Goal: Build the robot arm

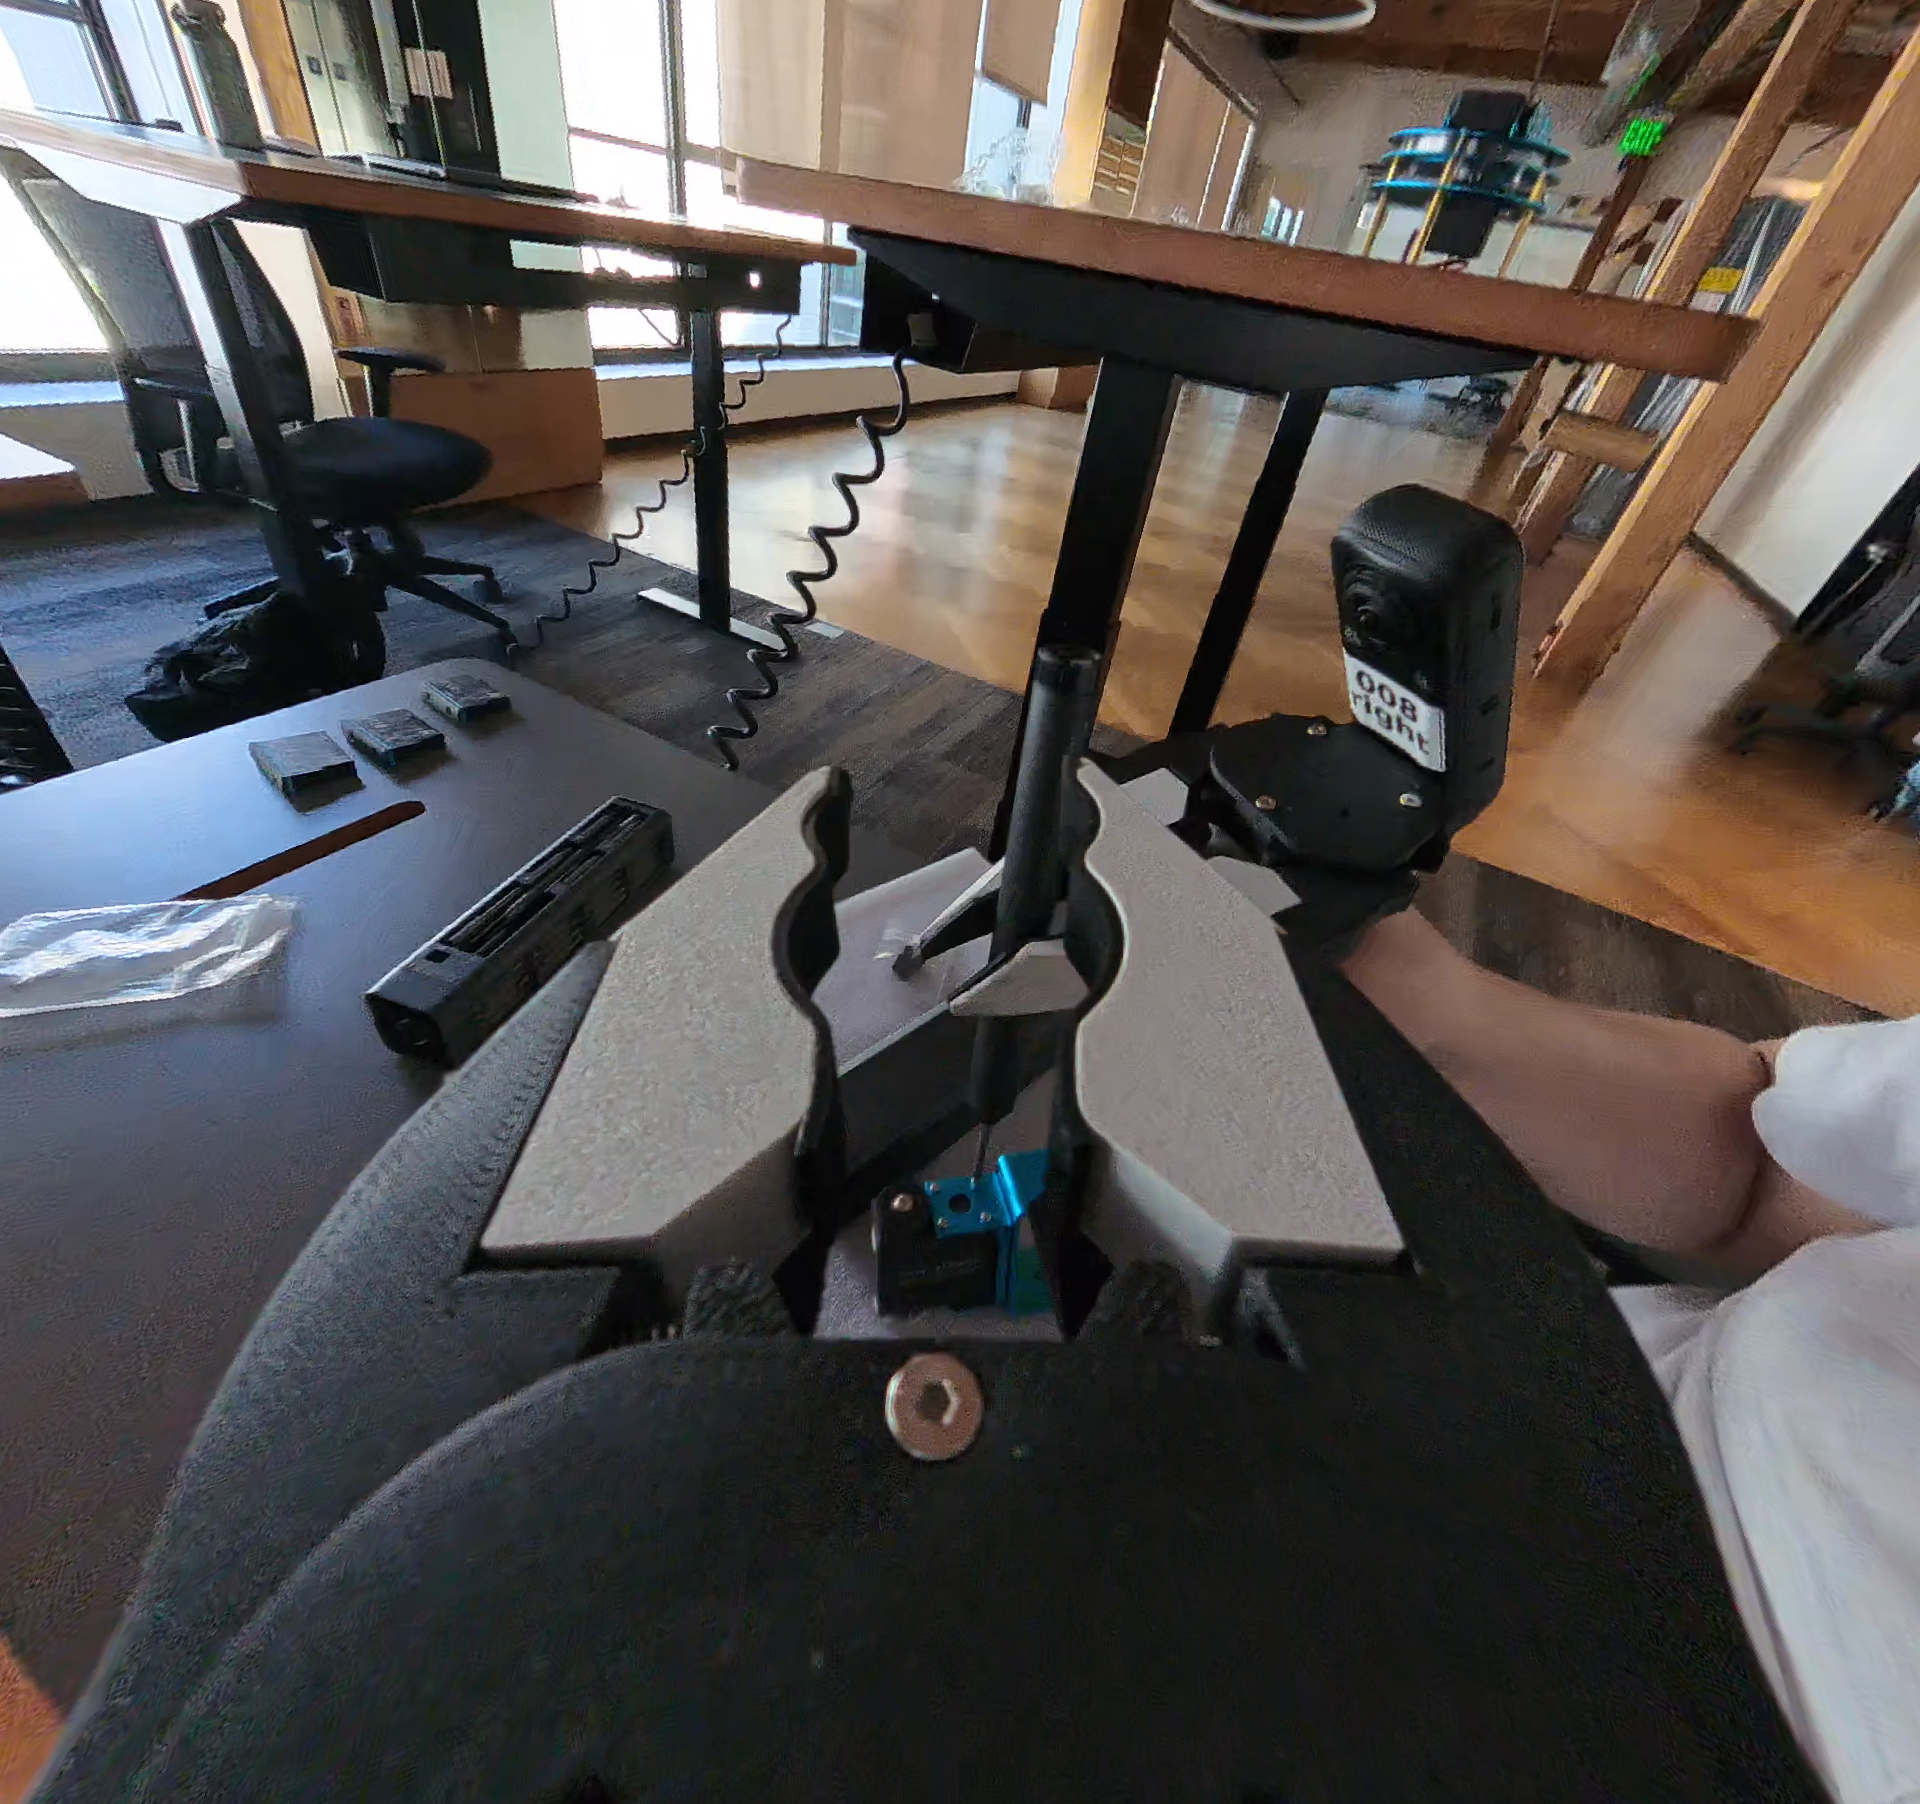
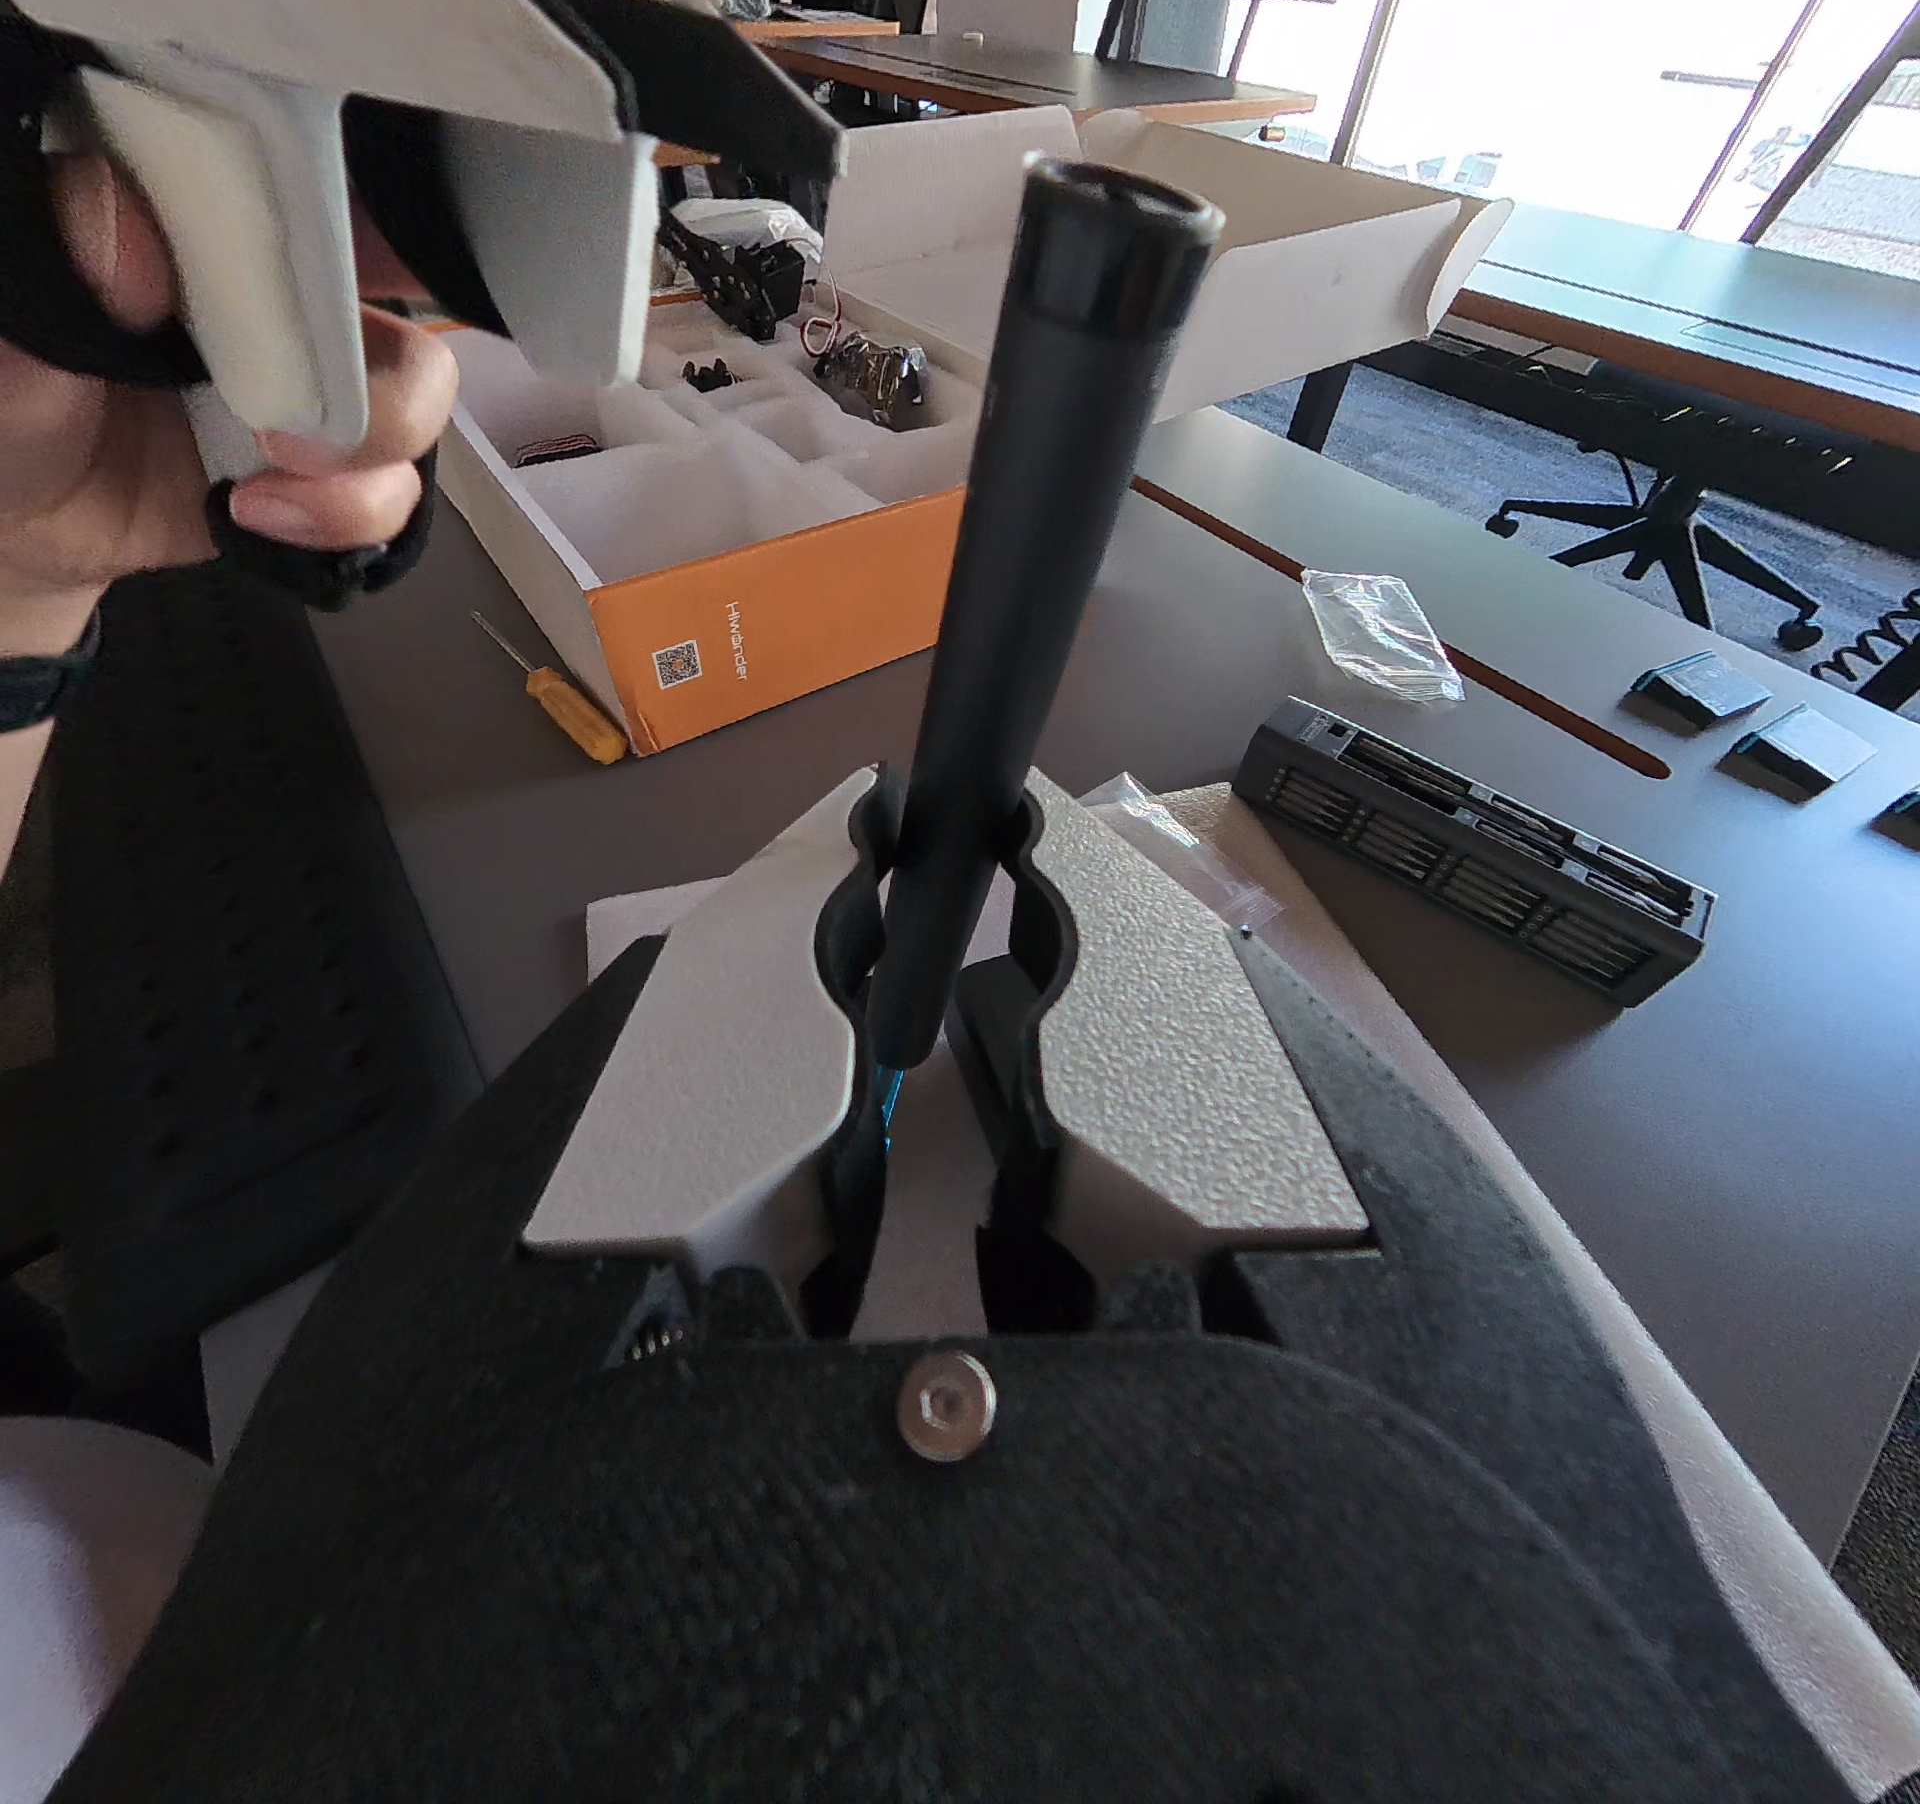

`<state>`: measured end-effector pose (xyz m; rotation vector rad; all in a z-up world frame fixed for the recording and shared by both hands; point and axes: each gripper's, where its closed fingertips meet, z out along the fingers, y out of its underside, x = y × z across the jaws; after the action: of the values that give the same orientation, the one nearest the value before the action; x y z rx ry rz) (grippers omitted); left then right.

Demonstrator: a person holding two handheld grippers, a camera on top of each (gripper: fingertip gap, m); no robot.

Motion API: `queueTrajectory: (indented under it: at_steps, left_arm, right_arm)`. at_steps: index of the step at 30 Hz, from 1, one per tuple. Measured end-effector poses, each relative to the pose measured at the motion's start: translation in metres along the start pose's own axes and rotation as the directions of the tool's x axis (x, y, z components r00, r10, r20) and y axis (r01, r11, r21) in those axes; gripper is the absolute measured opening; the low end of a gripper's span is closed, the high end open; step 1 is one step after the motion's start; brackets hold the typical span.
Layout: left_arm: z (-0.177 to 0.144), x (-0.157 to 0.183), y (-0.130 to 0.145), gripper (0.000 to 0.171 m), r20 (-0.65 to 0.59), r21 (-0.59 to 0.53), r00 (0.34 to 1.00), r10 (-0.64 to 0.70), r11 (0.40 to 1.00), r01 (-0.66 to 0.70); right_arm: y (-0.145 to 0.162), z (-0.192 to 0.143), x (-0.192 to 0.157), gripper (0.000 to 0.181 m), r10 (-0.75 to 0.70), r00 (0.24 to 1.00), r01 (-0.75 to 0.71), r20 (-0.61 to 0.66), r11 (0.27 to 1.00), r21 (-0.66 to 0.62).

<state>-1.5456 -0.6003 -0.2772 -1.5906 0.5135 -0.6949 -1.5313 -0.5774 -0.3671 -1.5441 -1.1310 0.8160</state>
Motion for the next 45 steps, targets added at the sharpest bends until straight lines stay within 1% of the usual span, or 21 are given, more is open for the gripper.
queueTrajectory:
  at_steps: [1,3,4,5,7,9,11,12,13,15,17,18,20,21,23,24,27,30,35,39,45]
  left_arm:
    - [0.006,0.002,0.002,0.042,0.010,0.002,1.000,0.004,1.000,-0.004]
    - [0.025,0.012,0.009,0.048,0.024,-0.034,0.998,0.065,0.997,-0.064]
    - [0.034,0.019,0.013,0.051,0.007,-0.060,0.995,0.097,0.994,-0.097]
    - [0.042,0.025,0.012,0.050,-0.007,-0.065,0.994,0.109,0.992,-0.109]
    - [0.052,0.031,0.008,0.043,-0.024,-0.071,0.992,0.127,0.989,-0.129]
    - [0.058,0.031,0.011,0.038,-0.021,-0.110,0.986,0.165,0.980,-0.166]
    - [0.063,0.034,0.018,0.026,-0.054,-0.144,0.982,0.182,0.972,-0.188]
    - [0.063,0.031,0.018,0.017,-0.042,-0.146,0.980,0.196,0.969,-0.200]
    - [0.062,0.031,0.018,0.017,-0.055,-0.146,0.979,0.198,0.968,-0.204]
    - [0.058,0.033,0.018,0.017,-0.093,-0.145,0.983,0.156,0.975,-0.168]
    - [0.054,0.028,0.017,0.017,-0.101,-0.147,0.986,0.135,0.978,-0.149]
    - [0.053,0.027,0.018,0.017,-0.117,-0.154,0.985,0.123,0.978,-0.140]
    - [0.053,0.030,0.018,0.017,-0.180,-0.166,0.976,0.120,0.975,-0.151]
    - [0.053,0.028,0.018,0.017,-0.191,-0.178,0.975,0.116,0.972,-0.151]
    - [0.053,0.030,0.019,0.017,-0.239,-0.198,0.963,0.125,0.965,-0.174]
    - [0.052,0.032,0.020,0.017,-0.267,-0.202,0.954,0.133,0.961,-0.190]
    - [0.050,0.032,0.020,0.017,-0.315,-0.212,0.942,0.116,0.959,-0.188]
    - [0.048,0.032,0.020,0.017,-0.350,-0.213,0.932,0.093,0.961,-0.176]
    - [0.047,0.038,0.021,0.017,-0.410,-0.219,0.908,0.092,0.956,-0.196]
    - [0.047,0.042,0.022,0.017,-0.475,-0.228,0.876,0.088,0.949,-0.219]
    - [0.044,0.047,0.023,0.016,-0.587,-0.229,0.805,0.083,0.937,-0.264]
  right_arm:
    - [0.000,0.000,0.000,0.019,0.000,1.000,0.000,-0.001,1.000,0.004]
    - [0.000,0.000,0.000,0.019,0.000,1.000,0.000,-0.004,1.000,0.011]
    - [-0.001,0.000,-0.001,0.019,-0.002,1.000,0.002,-0.004,1.000,0.014]
    - [-0.001,0.000,-0.002,0.019,-0.006,1.000,0.006,-0.002,1.000,0.016]
    - [-0.001,0.000,-0.003,0.019,-0.023,1.000,0.024,-0.007,1.000,0.014]
    - [-0.001,0.001,-0.005,0.019,-0.047,0.999,0.047,-0.006,0.999,0.010]
    - [-0.002,0.001,-0.008,0.019,-0.075,0.997,0.075,-0.007,0.997,-0.002]
    - [-0.002,0.001,-0.008,0.020,-0.093,0.996,0.093,-0.006,0.996,-0.010]
    - [-0.002,0.001,-0.009,0.020,-0.109,0.994,0.109,0.006,0.994,-0.012]
    - [-0.001,0.001,-0.017,0.022,-0.174,0.979,0.176,0.104,0.984,-0.009]
    - [-0.001,0.002,-0.021,0.034,-0.238,0.947,0.241,0.215,0.970,0.015]
    - [-0.002,0.003,-0.023,0.037,-0.238,0.931,0.241,0.277,0.970,0.026]
    - [-0.006,0.002,-0.025,0.037,-0.218,0.902,0.219,0.372,0.975,0.042]
    - [-0.007,0.002,-0.025,0.035,-0.213,0.889,0.218,0.406,0.975,0.036]
    - [-0.004,-0.002,-0.026,0.023,-0.222,0.854,0.241,0.470,0.970,0.021]
    - [-0.004,-0.004,-0.028,0.022,-0.228,0.835,0.246,0.500,0.969,0.030]
    - [-0.004,-0.003,-0.029,0.020,-0.189,0.824,0.217,0.534,0.976,0.010]
    - [-0.003,-0.003,-0.029,0.019,-0.155,0.836,0.200,0.527,0.979,-0.029]
    - [-0.002,-0.004,-0.028,0.018,-0.110,0.883,0.152,0.456,0.987,-0.055]
    - [-0.002,-0.005,-0.027,0.018,-0.087,0.919,0.118,0.384,0.991,-0.057]
    - [-0.002,-0.004,-0.025,0.018,-0.047,0.965,0.063,0.260,0.997,-0.054]
